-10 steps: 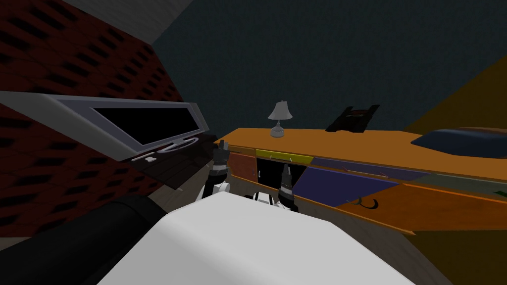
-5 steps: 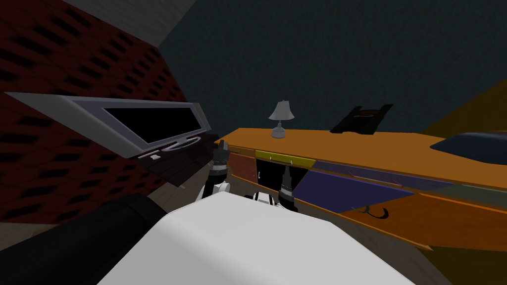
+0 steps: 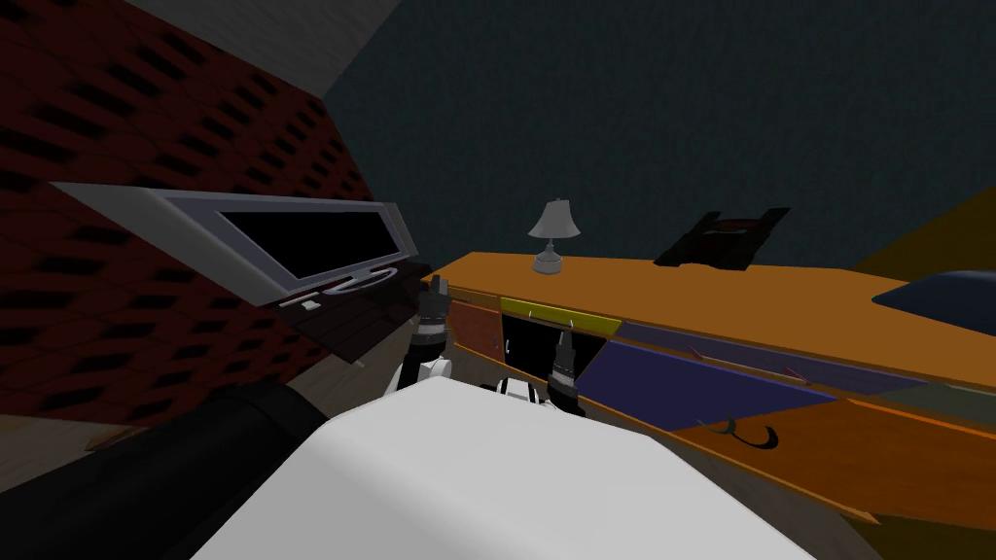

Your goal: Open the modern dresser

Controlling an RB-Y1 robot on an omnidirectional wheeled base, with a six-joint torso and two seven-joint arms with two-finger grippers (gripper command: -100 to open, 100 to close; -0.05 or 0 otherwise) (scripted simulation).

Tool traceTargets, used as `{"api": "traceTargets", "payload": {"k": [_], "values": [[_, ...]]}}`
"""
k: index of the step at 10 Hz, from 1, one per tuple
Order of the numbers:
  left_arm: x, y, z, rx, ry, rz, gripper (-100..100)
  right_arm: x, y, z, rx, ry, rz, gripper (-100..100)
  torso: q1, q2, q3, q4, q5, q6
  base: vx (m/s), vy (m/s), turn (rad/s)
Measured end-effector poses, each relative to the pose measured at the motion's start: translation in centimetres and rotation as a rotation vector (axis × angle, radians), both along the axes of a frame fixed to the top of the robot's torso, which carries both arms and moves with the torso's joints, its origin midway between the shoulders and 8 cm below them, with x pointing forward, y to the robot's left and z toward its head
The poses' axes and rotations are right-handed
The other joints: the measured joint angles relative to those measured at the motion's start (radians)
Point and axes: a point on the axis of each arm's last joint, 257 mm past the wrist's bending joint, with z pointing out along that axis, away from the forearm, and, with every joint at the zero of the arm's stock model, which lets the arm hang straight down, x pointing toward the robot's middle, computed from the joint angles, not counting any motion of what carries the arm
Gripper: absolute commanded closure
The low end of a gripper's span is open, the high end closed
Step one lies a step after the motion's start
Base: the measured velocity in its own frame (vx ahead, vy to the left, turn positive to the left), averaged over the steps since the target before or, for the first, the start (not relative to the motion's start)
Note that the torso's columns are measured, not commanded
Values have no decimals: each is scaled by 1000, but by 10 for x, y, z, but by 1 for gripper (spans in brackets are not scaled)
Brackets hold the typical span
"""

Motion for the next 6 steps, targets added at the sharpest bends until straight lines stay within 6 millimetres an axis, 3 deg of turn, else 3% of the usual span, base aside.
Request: {"api": "traceTargets", "payload": {"k": [6], "values": [[0,0,0,0,0,0,0,0,-6,-4,56,-16,26,-100,0,1,1,-4,-1,3,13,-15,16]]}}
